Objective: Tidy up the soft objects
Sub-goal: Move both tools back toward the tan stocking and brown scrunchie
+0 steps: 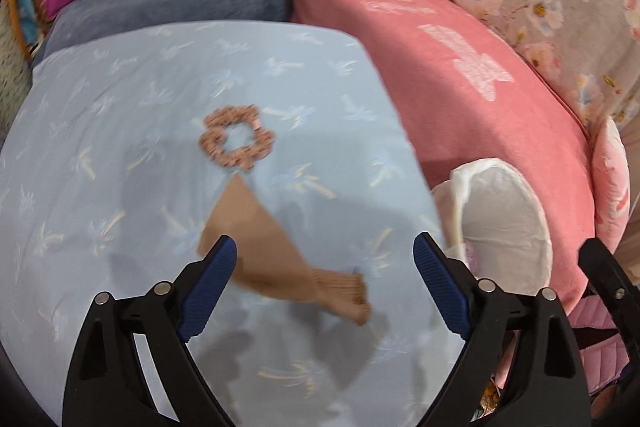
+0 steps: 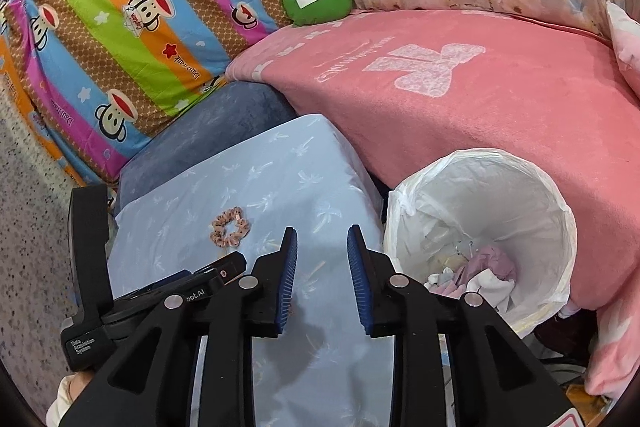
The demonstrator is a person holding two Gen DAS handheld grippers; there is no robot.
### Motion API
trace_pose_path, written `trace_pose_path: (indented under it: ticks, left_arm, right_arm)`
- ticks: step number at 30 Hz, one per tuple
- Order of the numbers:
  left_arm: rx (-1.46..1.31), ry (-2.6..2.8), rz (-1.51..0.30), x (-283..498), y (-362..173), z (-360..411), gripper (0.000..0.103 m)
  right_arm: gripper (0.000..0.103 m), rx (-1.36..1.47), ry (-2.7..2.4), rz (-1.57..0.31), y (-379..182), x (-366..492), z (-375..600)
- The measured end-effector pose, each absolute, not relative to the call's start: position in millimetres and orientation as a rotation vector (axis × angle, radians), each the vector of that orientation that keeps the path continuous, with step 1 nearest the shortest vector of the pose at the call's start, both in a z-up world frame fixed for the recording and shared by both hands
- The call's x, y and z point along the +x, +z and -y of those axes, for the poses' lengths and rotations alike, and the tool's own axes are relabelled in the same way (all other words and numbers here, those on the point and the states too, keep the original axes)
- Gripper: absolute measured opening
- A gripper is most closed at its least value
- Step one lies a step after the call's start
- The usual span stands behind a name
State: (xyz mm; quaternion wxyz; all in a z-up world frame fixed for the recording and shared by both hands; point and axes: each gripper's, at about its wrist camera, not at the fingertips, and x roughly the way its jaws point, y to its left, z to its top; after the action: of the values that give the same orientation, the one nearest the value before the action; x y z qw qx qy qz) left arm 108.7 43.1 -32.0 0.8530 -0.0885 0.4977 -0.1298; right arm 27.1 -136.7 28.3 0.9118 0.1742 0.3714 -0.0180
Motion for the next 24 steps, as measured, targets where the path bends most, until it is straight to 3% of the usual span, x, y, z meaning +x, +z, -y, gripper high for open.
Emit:
trace_pose_path:
  ticks: [24]
  left_arm:
    - [-0.279, -0.160, -1.205, 129.3, -95.8, -79.1, 0.083]
  right_arm:
    - [0.037, 0.317, -0.002, -0.898, -21.9, 53.7, 94.4]
